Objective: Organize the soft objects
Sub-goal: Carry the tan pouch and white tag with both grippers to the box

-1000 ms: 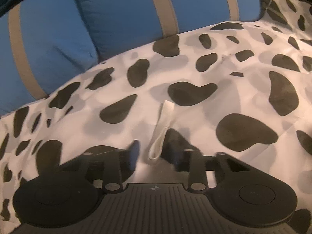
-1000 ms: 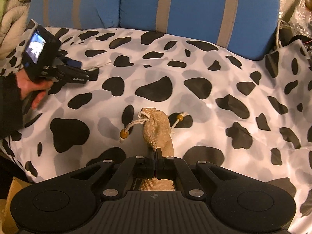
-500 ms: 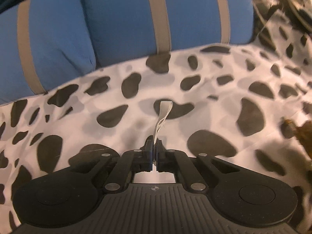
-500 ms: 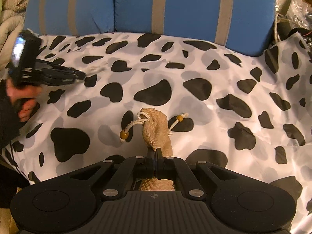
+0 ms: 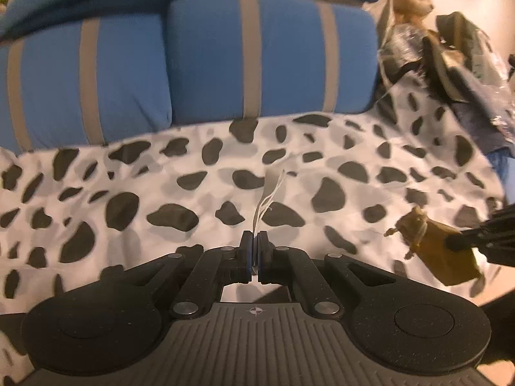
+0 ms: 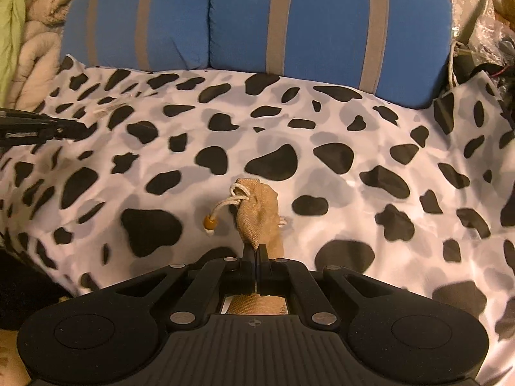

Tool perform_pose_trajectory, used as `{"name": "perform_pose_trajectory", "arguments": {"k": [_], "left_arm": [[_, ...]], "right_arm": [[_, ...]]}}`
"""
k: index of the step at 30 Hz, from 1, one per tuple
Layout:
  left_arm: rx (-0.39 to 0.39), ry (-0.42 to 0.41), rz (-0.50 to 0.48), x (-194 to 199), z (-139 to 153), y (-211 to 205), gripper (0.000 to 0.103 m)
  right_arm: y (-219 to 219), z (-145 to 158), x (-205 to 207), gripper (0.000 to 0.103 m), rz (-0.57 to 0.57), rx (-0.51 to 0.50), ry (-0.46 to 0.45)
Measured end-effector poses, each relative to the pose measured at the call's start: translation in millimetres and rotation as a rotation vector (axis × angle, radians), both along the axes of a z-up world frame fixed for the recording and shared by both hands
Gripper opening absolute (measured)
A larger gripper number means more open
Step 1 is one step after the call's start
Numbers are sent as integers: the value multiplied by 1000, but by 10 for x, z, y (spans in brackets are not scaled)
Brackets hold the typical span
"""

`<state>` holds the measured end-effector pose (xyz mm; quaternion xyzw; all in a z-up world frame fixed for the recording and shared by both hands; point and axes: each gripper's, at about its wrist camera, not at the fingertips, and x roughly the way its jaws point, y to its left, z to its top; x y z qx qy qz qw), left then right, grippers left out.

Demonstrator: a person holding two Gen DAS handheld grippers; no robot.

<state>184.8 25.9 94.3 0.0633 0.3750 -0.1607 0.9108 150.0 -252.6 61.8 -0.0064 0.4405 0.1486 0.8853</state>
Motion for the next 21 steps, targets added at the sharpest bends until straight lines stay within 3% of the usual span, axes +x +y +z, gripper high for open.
{"name": "perform_pose_trajectory", "arguments": {"k": [9,14,21], "left_arm": [[-58,17,-71,-801,483,-10,3],[-92,38,-66,-1154,406,-71,3],[-146,81,-112,-1510,207,-178,3]], "right_arm": [[64,669,-646,3,63,6,-26],[243,744,-978,3,109,-5,-20],[399,623,-1231,3,145,1,6]]}}
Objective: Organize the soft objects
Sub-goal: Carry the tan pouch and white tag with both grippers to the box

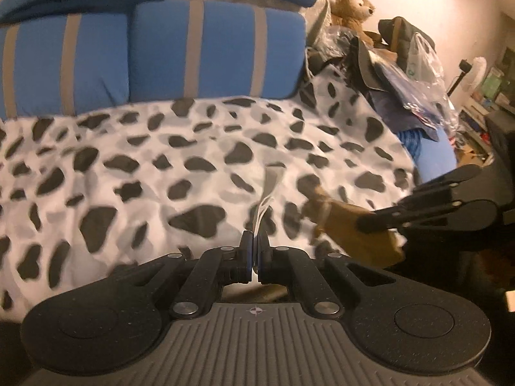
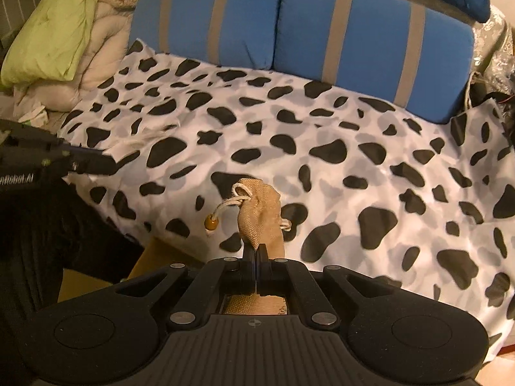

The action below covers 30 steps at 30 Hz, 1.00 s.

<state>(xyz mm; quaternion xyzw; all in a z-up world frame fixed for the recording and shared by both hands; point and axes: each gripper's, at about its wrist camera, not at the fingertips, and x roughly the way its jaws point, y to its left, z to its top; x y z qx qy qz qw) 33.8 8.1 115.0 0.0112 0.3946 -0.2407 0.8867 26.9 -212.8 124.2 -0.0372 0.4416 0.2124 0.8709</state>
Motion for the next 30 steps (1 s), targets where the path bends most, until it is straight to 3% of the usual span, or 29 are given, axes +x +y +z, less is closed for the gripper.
{"name": "perform_pose_trajectory", "arguments": {"k": [6,13,21,22,23,25,30], "left_arm": [[25,38,0,-132,-174,4,3],[62,158,4,-209,-577,62,3],[93,277,-88,-258,-933,-82,7],[102,287,-94,-253,-951,-99,14],[112,289,-86,-254,-964,-101,29],[118,275,-52,-265,-959,-68,49],[154,273,-22,-280,-928,-85,50]], "right_arm": [[153,-97,-115,3,31,7,9],[114,-303,-255,3,2,27,60],[111,-591,-480,3,-12,25,129],[110,-605,-496,3,-11,22,132],[113,-620,-516,3,-9,21,135],[116,-634,-541,3,-7,20,139],[103,-651,-536,3,-9,28,146]]}}
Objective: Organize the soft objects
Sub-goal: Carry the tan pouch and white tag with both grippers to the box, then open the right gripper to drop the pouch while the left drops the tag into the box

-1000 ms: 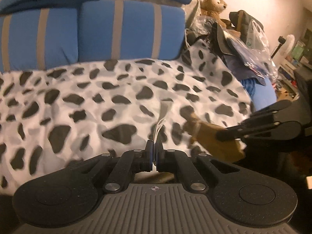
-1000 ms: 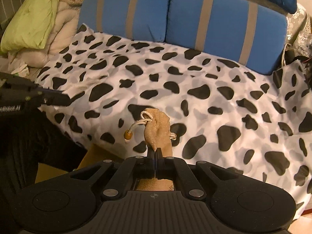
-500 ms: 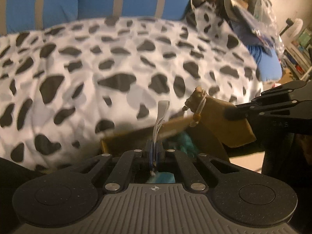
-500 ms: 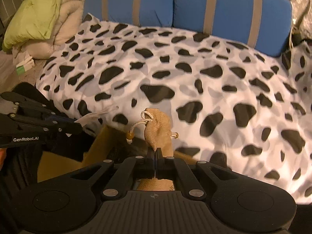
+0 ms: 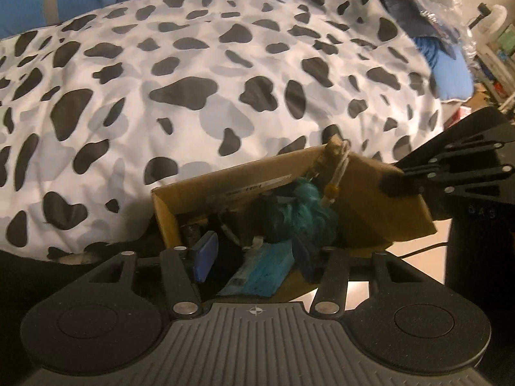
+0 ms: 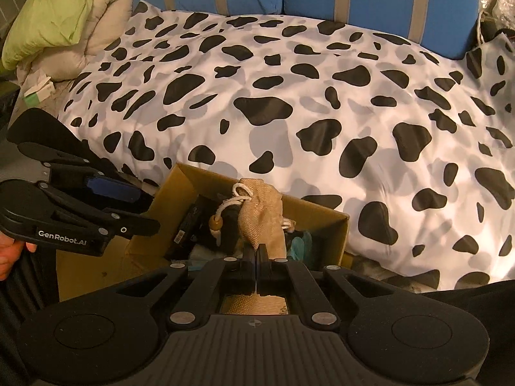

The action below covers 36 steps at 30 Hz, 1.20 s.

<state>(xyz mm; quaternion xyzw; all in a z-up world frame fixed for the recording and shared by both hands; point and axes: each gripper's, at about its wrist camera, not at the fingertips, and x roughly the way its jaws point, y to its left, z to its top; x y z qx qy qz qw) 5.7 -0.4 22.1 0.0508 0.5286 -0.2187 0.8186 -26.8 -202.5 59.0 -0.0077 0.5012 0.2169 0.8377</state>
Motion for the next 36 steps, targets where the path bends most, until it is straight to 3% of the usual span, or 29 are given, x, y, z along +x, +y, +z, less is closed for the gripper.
{"name": "perform_pose_trajectory", "arguments": {"k": [13,16,17,19,20,21,28,31,32,36], "left_arm": [[51,-13,12,-13,69,-16,51],[55,-20,16,-37,92,-1,51],[62,-24,20,-48,97,5,52],[79,-32,32,-67,107,20,60],[85,-35,38,-78,109,31,61],[90,-35,44,-84,105,49,61],[109,-26,121,-109,73,127,63],[118,-36,154,-156,64,134,93],[125,-35,167,-169,51,140,98],[128,16,205,-195,-40,178,103]], "right_arm": [[116,165,93,3,37,-4,-45],[216,100,118,5,79,8,-17],[254,63,129,12,89,3,-2],[312,-33,137,44,92,-33,33],[331,-67,125,70,88,-52,37],[337,-82,99,84,82,-66,27],[258,-125,27,100,-19,-107,50],[212,-178,-14,103,-100,-130,76],[199,-198,-36,103,-117,-132,86],[196,-260,-103,103,-165,-157,106]]}}
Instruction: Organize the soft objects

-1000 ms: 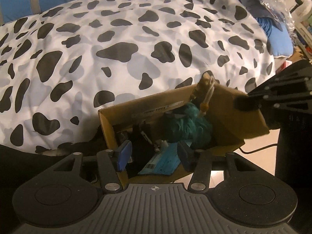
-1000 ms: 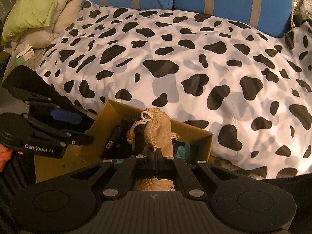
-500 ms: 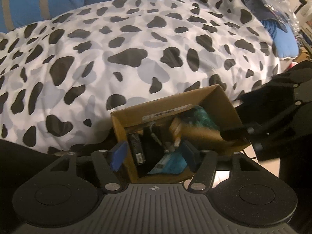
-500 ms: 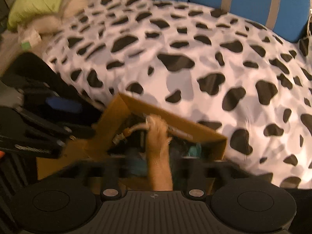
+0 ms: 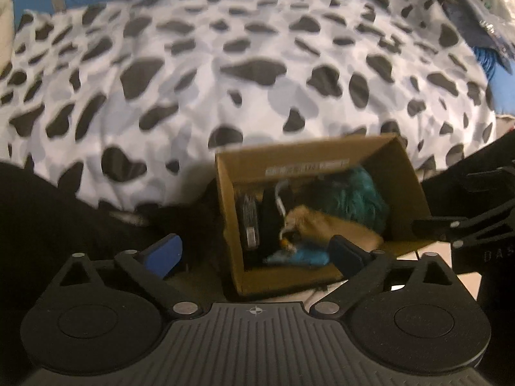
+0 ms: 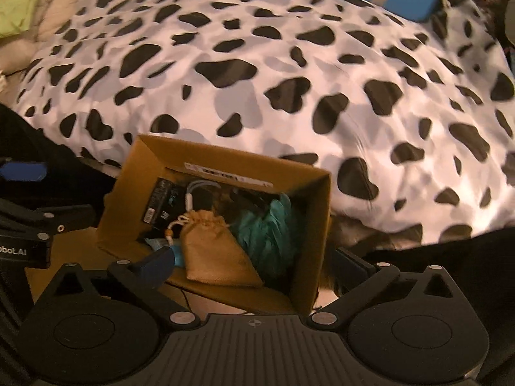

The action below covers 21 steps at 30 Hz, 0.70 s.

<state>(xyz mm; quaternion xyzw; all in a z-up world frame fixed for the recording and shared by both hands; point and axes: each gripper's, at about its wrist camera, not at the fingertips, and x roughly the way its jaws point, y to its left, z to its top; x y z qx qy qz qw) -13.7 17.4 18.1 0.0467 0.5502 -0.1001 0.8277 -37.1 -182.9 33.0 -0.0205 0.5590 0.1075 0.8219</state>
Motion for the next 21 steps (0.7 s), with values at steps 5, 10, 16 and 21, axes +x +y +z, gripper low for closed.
{"name": "perform_pose_trajectory", "arguments": {"k": [5,10,16,21], "left_arm": [[18,-1,6,-48,-48,-3,103],[42,-2,12,-74,-80,-18,103],[62,0,1,-96,-88,-50,103],[60,-1,-3,-93,-81,-48,103]], "right_arm": [[0,-104,-47,103,-51,-42,29],[43,-195,-101,103,-43,-69,47],[62,-217,-103,103,-35,-83,54],[55,-215,-101,103,-36,-81,57]]}}
